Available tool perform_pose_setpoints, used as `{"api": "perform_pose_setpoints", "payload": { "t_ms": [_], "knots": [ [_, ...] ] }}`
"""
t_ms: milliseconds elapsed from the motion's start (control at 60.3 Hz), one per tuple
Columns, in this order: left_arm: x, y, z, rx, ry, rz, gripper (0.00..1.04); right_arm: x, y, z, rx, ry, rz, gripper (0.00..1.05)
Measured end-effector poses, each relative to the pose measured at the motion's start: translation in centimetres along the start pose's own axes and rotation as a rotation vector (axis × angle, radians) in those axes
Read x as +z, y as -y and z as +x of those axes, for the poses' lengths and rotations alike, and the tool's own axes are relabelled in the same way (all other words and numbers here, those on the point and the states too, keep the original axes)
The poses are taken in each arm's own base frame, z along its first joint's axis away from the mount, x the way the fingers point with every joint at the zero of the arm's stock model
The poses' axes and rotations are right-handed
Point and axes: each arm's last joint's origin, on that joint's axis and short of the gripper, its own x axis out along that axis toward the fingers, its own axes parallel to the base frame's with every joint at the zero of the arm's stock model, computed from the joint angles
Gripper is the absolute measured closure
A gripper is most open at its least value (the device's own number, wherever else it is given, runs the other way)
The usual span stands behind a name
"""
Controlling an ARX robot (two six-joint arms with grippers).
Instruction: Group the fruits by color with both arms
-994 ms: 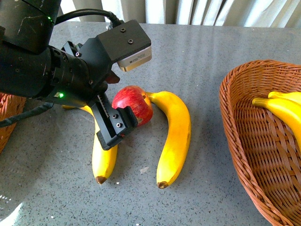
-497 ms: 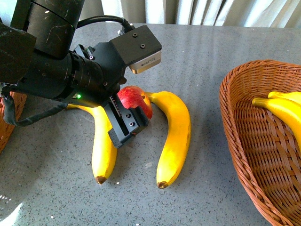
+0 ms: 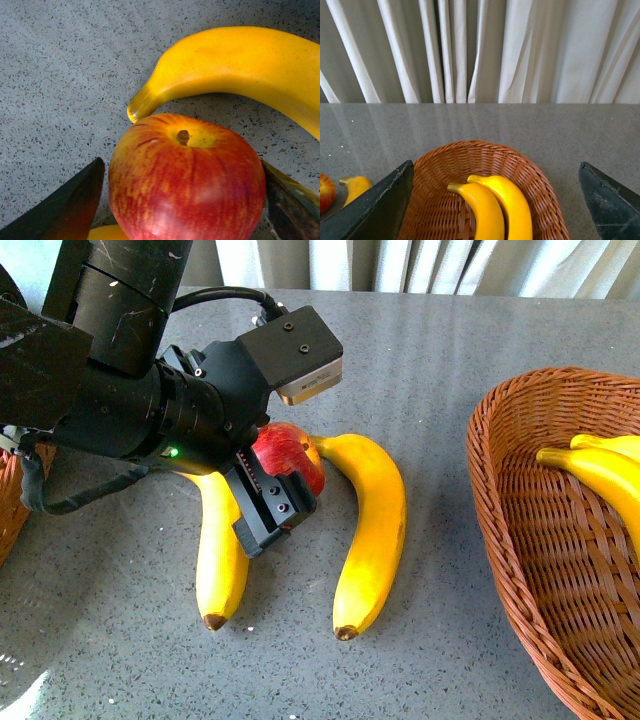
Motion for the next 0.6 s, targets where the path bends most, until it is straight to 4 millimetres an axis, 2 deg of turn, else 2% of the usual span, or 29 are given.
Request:
{"api": "perform_pose_setpoints", "payload": {
  "t_ms": [50,99,249,365,464,547,597],
  "knots": [
    [0.0,0.0,0.0,0.002,0.0,-0.003,0.31,0.0,0.0,0.0,0.0,0.0,0.0,0.09],
    [0.0,0.0,0.0,0.003,-0.001,-0.006,0.33,0.0,0.0,0.0,0.0,0.0,0.0,0.09],
    [0.1,-0.1,-0.2,0.007,0.004,-0.008,0.34,0.0,0.0,0.0,0.0,0.0,0.0,0.09],
    [0.2,-0.4,-1.4,0.021,0.028,-0.017,0.34,0.0,0.0,0.0,0.0,0.0,0.0,0.09],
    [0.4,-1.0,-3.6,0.054,0.066,-0.025,0.34,0.0,0.0,0.0,0.0,0.0,0.0,0.09],
    [0.3,-2.1,-7.1,0.122,0.114,-0.043,0.34,0.0,0.0,0.0,0.0,0.0,0.0,0.09],
    [-0.5,-2.8,-9.5,0.168,0.141,-0.067,0.34,0.0,0.0,0.0,0.0,0.0,0.0,0.09]
  ]
}}
